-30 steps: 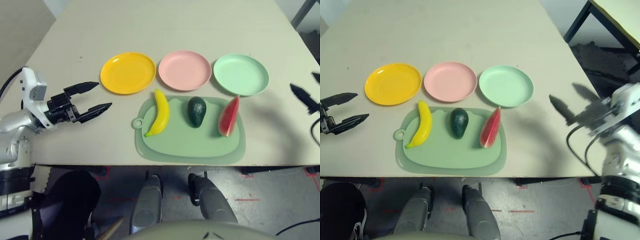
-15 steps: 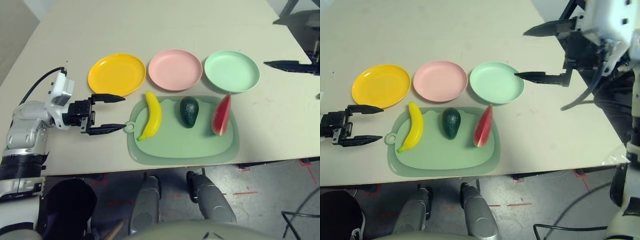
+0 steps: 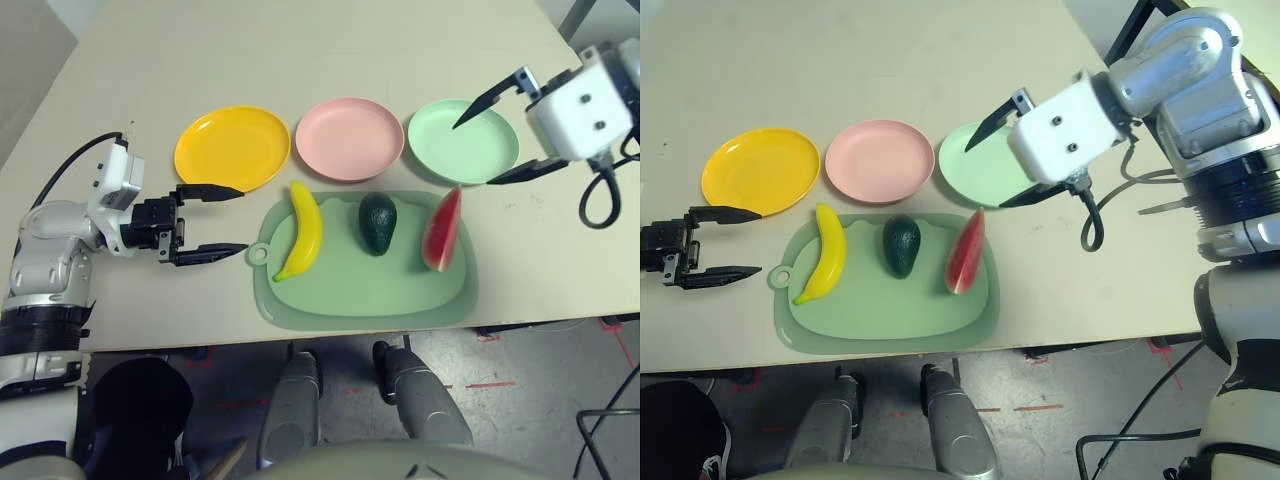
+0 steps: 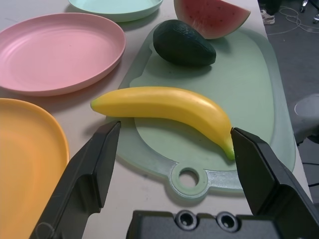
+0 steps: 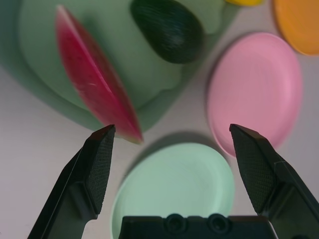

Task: Place the fruits into color-matched plates.

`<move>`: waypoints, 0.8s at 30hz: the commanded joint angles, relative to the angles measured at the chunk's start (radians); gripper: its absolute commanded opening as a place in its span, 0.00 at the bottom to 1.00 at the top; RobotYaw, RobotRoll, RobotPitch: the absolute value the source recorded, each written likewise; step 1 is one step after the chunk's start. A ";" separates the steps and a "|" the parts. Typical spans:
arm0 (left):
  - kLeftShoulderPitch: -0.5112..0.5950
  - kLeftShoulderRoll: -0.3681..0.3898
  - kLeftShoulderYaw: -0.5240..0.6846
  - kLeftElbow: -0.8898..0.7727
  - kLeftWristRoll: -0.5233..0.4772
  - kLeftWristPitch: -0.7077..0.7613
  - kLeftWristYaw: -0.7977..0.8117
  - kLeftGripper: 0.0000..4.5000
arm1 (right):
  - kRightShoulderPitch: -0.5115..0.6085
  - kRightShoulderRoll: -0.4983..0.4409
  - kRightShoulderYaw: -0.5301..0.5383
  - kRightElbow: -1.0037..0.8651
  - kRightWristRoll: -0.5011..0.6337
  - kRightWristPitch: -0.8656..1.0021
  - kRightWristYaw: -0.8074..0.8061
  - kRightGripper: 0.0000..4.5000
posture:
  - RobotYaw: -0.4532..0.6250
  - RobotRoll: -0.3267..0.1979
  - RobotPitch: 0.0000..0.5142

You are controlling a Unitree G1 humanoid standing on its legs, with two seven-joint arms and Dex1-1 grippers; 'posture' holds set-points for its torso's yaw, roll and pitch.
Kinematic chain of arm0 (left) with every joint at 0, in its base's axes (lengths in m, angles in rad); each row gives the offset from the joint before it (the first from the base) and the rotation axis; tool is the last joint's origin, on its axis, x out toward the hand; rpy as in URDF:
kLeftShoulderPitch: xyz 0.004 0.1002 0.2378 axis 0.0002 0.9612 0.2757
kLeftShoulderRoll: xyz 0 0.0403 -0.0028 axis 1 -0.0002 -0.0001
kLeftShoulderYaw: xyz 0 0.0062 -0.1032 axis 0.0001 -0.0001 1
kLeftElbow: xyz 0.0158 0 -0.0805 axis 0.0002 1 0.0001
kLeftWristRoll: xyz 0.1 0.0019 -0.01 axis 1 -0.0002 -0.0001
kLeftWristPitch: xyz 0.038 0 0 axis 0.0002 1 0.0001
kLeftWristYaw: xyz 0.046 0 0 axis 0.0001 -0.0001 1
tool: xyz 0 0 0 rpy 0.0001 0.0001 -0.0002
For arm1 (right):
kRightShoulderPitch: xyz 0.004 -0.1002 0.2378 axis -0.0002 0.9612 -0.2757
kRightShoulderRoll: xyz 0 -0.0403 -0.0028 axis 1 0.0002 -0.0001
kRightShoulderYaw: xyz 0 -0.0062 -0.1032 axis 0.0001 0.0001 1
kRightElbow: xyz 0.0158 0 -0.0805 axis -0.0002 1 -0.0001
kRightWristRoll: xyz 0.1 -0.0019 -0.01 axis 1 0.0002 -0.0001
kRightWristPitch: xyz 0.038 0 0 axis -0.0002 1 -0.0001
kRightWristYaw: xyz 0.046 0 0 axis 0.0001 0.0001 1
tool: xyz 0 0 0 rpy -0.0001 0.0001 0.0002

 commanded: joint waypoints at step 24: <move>-0.065 0.003 -0.007 0.013 0.035 -0.037 -0.012 1.00 | 0.063 0.189 0.105 0.122 -0.137 -0.082 0.009 0.99 | 0.39 0.62 0.45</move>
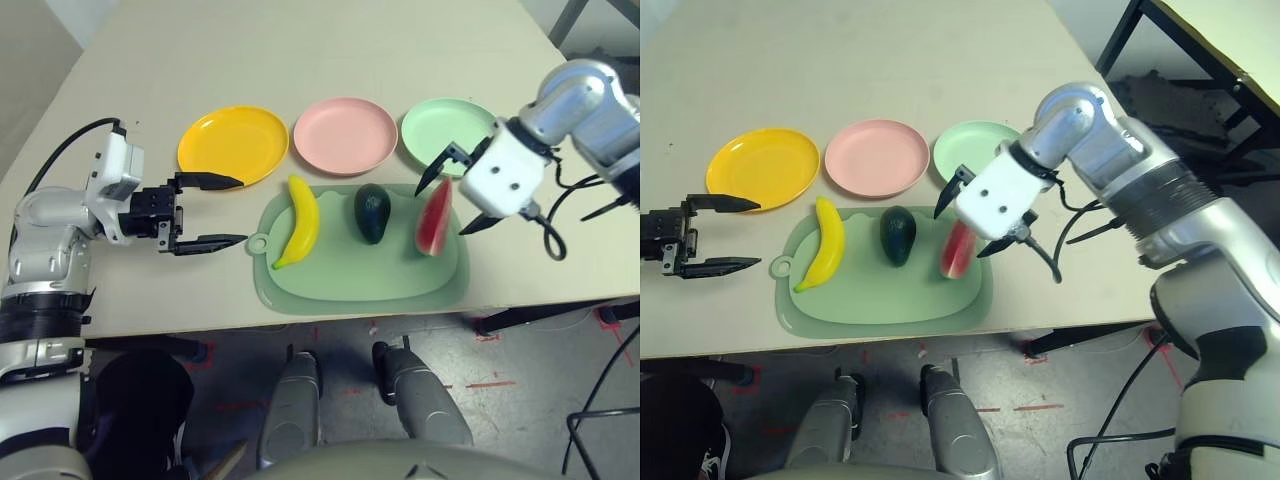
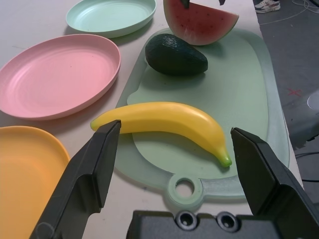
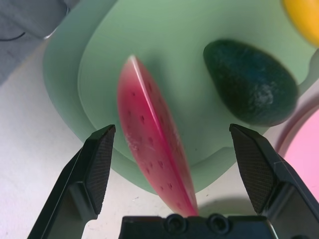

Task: Place the fruits into color-matched plates.

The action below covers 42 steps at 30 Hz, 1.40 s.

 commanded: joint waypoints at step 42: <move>0.020 0.018 -0.028 -0.064 -0.021 0.045 -0.037 1.00 | 0.100 0.198 -0.174 0.208 -0.344 -0.041 0.003 0.99 | 0.41 0.62 0.46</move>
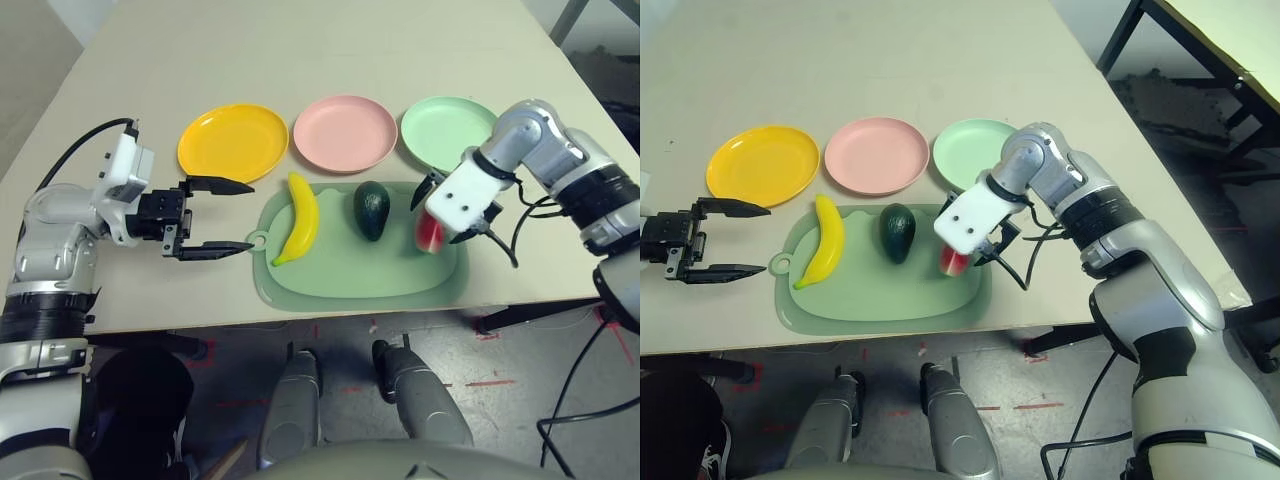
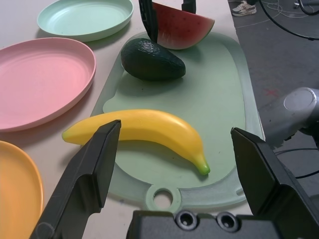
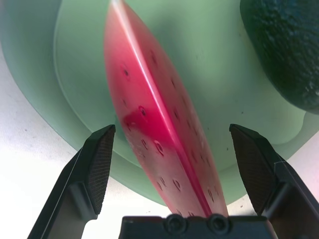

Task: Place the fruits into color-matched plates.

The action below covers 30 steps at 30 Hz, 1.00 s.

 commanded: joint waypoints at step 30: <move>0.001 0.025 0.011 0.017 0.011 -0.035 -0.002 1.00 | 0.034 0.003 -0.019 -0.011 -0.003 0.067 0.005 0.48 | 0.41 0.62 0.47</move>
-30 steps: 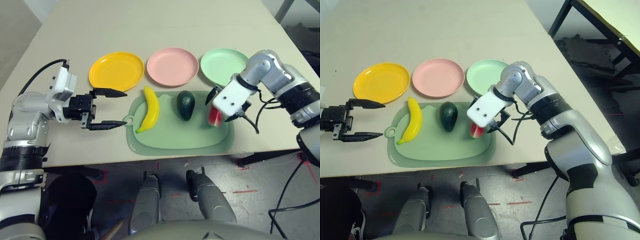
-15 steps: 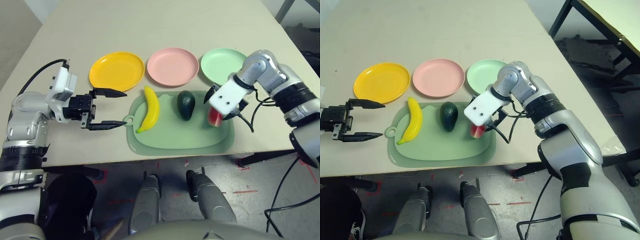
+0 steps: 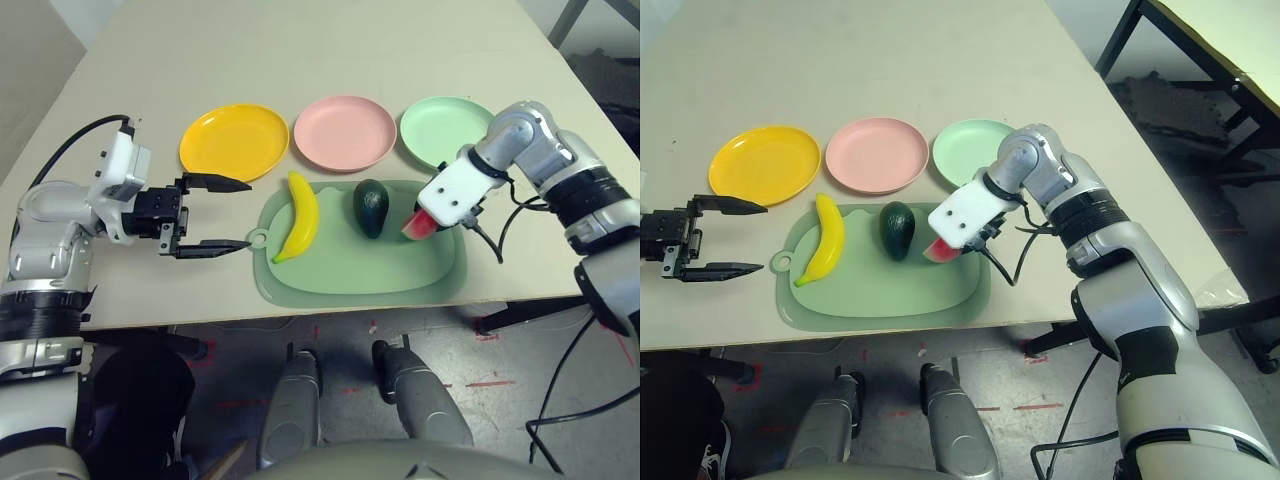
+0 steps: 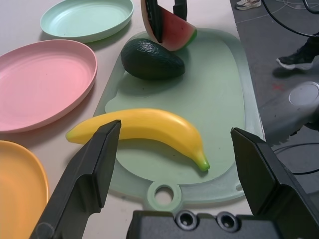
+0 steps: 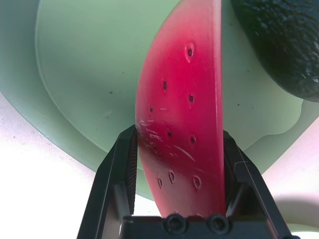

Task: Place the fruits into color-matched plates.

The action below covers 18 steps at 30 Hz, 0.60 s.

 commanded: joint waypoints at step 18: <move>-0.025 -0.016 -0.002 0.038 0.028 0.027 0.064 1.00 | -0.213 -0.104 0.169 -0.166 0.415 0.373 0.012 0.48 | 0.40 0.62 0.46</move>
